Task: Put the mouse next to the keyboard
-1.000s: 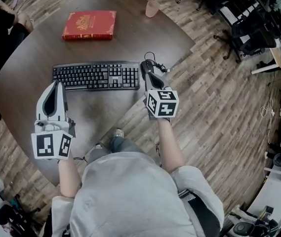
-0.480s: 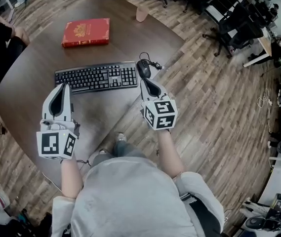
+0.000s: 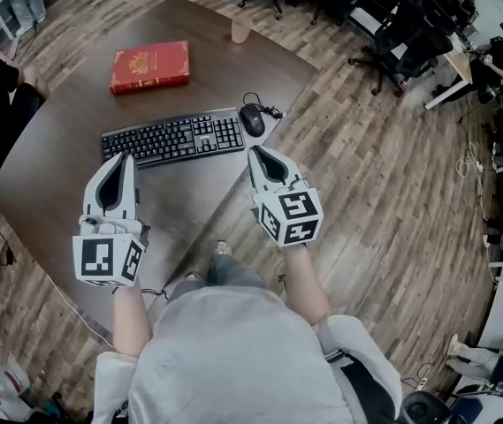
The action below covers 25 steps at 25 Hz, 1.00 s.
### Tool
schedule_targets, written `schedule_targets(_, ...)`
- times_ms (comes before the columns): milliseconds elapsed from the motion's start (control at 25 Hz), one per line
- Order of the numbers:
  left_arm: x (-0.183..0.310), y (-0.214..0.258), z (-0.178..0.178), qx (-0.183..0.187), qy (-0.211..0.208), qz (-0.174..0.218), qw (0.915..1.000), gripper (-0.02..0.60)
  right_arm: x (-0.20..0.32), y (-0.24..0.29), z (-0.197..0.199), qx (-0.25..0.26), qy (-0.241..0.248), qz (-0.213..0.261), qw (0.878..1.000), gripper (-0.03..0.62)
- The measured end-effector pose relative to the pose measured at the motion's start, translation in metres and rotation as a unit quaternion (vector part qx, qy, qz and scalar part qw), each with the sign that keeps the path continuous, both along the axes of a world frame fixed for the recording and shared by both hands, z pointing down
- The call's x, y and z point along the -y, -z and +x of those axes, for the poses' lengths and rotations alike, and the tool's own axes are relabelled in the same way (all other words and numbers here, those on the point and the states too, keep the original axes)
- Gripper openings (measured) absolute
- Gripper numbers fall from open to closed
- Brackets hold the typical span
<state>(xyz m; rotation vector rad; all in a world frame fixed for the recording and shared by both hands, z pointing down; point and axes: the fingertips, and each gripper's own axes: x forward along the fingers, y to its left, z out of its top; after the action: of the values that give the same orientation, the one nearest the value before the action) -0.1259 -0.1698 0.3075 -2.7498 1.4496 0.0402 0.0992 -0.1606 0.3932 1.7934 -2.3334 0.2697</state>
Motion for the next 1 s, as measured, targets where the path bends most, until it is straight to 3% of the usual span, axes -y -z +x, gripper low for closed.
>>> schedule_targets(320,-0.024,0.007,-0.01,-0.005,-0.014,0.01,0.9998,0.011,-0.034,0.028,-0.012,-0.022,-0.018,0.036,0.999,0.018)
schedule_targets(1000,-0.068,0.027,-0.038,-0.015,-0.019,0.03,0.9992,0.011,-0.093,0.071,-0.036,-0.014,-0.037,0.091,0.995,0.018)
